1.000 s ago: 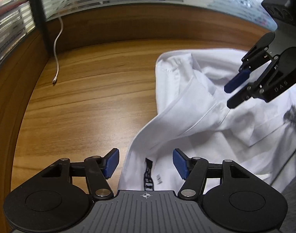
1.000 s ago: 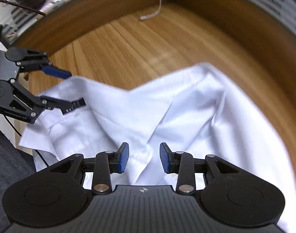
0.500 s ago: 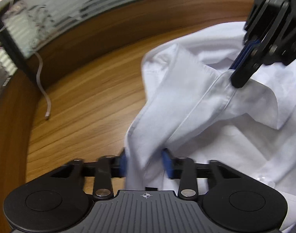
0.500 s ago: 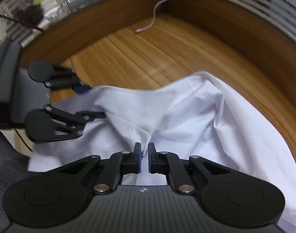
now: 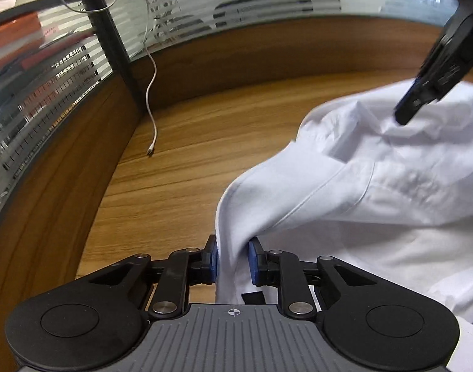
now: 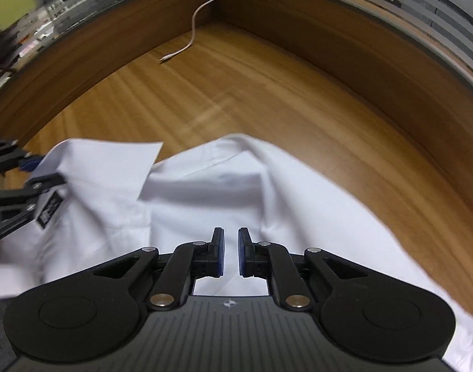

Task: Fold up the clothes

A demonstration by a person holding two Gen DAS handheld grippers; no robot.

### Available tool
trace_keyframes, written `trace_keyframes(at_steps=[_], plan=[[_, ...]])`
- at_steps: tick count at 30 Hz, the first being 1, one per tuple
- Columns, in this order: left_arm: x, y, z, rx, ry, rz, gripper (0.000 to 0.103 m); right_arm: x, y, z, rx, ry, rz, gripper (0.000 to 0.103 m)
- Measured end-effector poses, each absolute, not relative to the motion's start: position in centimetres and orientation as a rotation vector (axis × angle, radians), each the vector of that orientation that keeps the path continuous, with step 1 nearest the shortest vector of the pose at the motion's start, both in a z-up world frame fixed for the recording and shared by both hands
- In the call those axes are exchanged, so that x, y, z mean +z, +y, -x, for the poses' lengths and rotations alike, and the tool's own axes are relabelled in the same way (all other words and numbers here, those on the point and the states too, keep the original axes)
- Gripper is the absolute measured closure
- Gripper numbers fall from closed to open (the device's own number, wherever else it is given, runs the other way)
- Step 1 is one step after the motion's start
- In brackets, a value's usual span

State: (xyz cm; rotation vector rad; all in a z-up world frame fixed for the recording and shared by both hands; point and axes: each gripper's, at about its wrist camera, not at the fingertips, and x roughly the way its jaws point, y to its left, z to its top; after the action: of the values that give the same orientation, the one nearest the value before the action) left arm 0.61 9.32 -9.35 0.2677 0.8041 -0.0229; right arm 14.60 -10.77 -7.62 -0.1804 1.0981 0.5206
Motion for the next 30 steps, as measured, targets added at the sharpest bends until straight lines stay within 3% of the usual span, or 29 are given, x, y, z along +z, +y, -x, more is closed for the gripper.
trace_keyframes(at_steps=[2, 7, 11, 16, 21, 30], plan=[[-9.0, 9.8, -0.5, -0.039, 0.792, -0.246, 0.081, -7.5, -10.8, -15.8, 0.528, 1.086, 0.187, 0.084], [-8.6, 10.5, 0.4, -0.097, 0.796, -0.204, 0.079, -7.1, -9.5, -19.2, 0.588, 1.07, 0.211, 0.078], [-7.8, 10.9, 0.2, -0.136, 0.821, -0.141, 0.079, -8.5, -7.2, -21.5, 0.68, 1.116, 0.314, 0.065], [-5.2, 12.0, -0.2, -0.073, 0.771, -0.004, 0.069, -10.3, -5.7, -21.6, 0.723, 1.134, 0.437, 0.065], [-4.3, 13.3, -3.3, 0.021, 0.73, 0.053, 0.068, -9.8, -5.7, -19.9, 0.779, 1.084, 0.412, 0.065], [-7.0, 16.8, -10.5, 0.001, 0.877, 0.101, 0.069, -10.1, -5.2, -17.6, 0.861, 1.101, 0.339, 0.066]])
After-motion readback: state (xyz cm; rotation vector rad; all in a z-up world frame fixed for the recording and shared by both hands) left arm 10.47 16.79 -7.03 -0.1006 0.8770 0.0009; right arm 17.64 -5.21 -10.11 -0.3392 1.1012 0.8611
